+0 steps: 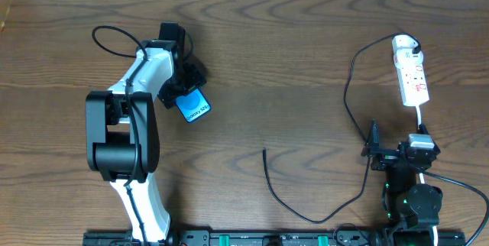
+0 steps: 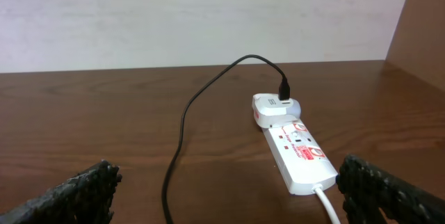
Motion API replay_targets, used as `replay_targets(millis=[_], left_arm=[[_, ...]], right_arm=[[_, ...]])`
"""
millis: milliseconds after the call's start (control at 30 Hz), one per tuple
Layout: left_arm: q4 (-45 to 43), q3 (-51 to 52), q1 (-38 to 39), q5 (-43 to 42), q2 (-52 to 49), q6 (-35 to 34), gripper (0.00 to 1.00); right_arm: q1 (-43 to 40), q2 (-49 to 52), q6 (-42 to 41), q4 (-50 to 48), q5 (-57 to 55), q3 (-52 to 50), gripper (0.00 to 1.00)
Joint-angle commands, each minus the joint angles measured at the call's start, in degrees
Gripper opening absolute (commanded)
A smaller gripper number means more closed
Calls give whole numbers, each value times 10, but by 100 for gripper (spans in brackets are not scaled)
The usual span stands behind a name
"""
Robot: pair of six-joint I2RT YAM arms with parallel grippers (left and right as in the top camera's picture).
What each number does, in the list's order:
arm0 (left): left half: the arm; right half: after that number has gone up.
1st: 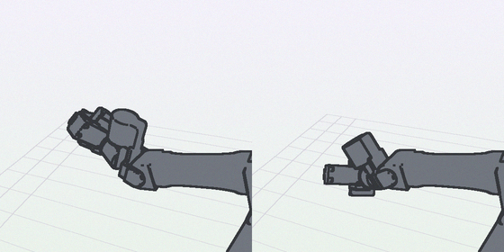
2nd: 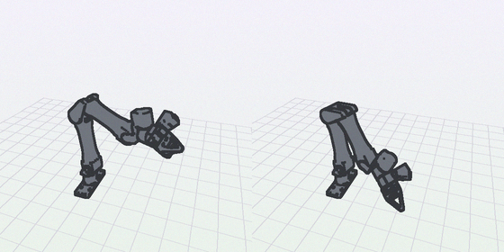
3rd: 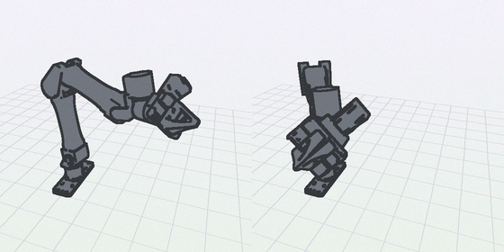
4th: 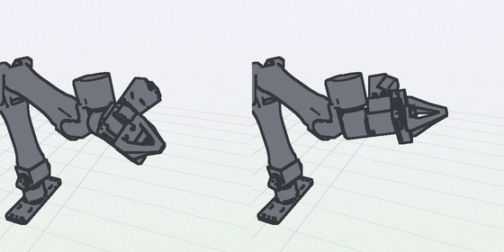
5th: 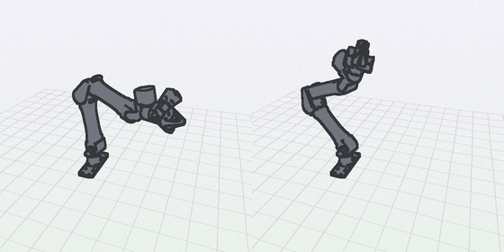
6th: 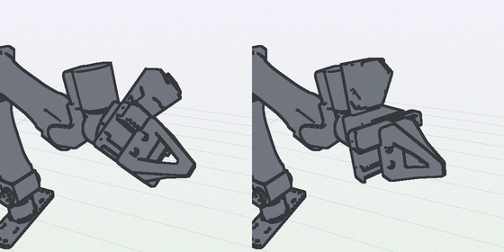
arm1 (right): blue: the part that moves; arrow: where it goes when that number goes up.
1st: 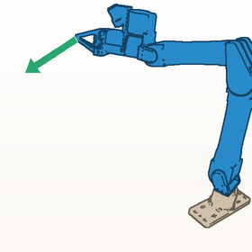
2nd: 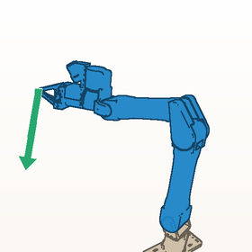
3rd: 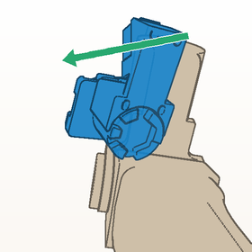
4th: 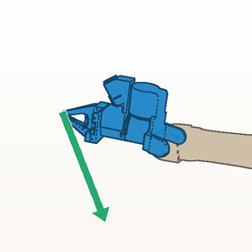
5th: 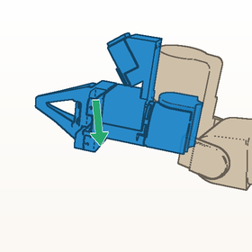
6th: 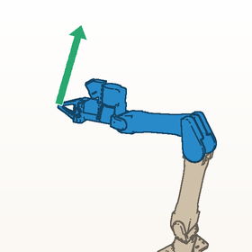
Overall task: Plug charger to phone and switch on socket
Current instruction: 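Close the left gripper on the phone's long edges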
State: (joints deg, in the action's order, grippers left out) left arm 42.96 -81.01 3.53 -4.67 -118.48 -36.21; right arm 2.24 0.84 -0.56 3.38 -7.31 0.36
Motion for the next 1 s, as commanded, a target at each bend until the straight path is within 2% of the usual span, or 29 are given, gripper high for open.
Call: replay_targets(millis=[0,500,800,967], left_arm=[[-2,3,1,-18,-22,-3,80],[-2,3,1,-17,-22,-3,80],[-2,3,1,-17,-22,-3,72],[-2,3,1,-17,-22,-3,71]], right_arm=[[6,-5,9,2,0,0,99],[6,-5,9,2,0,0,99],[6,-5,9,2,0,0,99],[6,-5,9,2,0,0,99]])
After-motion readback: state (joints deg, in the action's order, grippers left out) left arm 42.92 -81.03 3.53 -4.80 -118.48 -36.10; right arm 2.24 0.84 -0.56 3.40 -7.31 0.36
